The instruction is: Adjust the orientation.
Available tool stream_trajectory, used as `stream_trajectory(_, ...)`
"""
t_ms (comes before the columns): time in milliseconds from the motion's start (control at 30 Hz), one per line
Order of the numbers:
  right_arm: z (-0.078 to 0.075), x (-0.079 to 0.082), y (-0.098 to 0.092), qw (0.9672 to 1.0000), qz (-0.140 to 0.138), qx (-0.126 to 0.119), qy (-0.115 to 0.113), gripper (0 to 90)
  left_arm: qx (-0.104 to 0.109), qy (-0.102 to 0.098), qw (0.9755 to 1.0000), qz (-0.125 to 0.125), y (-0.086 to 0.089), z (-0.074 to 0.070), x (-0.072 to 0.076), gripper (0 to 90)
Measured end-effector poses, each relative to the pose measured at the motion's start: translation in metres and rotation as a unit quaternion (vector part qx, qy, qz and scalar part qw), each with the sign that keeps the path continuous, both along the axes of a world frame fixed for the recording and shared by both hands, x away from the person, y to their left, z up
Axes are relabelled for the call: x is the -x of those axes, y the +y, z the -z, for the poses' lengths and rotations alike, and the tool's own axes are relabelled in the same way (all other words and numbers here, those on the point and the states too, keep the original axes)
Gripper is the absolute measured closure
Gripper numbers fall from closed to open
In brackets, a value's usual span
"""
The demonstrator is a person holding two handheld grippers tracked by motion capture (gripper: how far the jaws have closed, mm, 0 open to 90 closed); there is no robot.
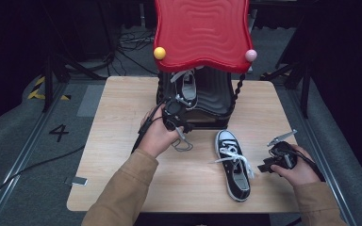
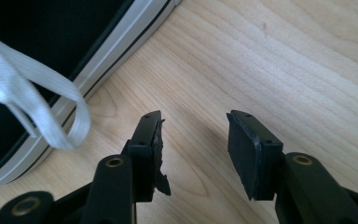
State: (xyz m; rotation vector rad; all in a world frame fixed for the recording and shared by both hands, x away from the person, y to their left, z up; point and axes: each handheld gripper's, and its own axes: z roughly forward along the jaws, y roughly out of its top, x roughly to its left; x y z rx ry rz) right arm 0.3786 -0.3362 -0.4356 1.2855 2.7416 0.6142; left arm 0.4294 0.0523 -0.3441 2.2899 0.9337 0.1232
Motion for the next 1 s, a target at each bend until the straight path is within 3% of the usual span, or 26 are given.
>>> stream_trajectory(100, -0.005, 0.002, -0.002, 1.0000, 0.002, -0.002, 0.002, 58.3, -0.001, -0.002, 1.0000, 0.009, 0.006, 0.001, 0.009, 53.8)
stream_trajectory(233, -0.011, 0.004, -0.003, 0.9999, 0.000, -0.009, 0.004, 61.2, -0.020, 0.001, 0.9998, 0.005, 0.017, 0.008, 0.027, 50.6)
stream_trajectory(467, -0.022, 0.008, 0.001, 0.9998, -0.014, -0.014, -0.008, 62.6, -0.016, 0.015, 0.9997, -0.008, 0.036, 0.021, 0.045, 49.1)
stream_trajectory(600, -0.031, 0.011, 0.008, 0.9992, -0.031, -0.017, -0.019, 63.3, -0.021, 0.020, 0.9995, -0.015, 0.044, 0.026, 0.049, 47.4)
stream_trajectory(733, -0.040, 0.016, 0.016, 0.9986, -0.043, -0.024, -0.020, 66.0, -0.039, 0.025, 0.9986, -0.024, 0.050, 0.033, 0.050, 45.9)
stream_trajectory(1000, -0.059, 0.031, 0.038, 0.9962, -0.042, -0.076, -0.002, 69.3, -0.039, 0.033, 0.9983, -0.030, 0.060, 0.038, 0.052, 44.6)
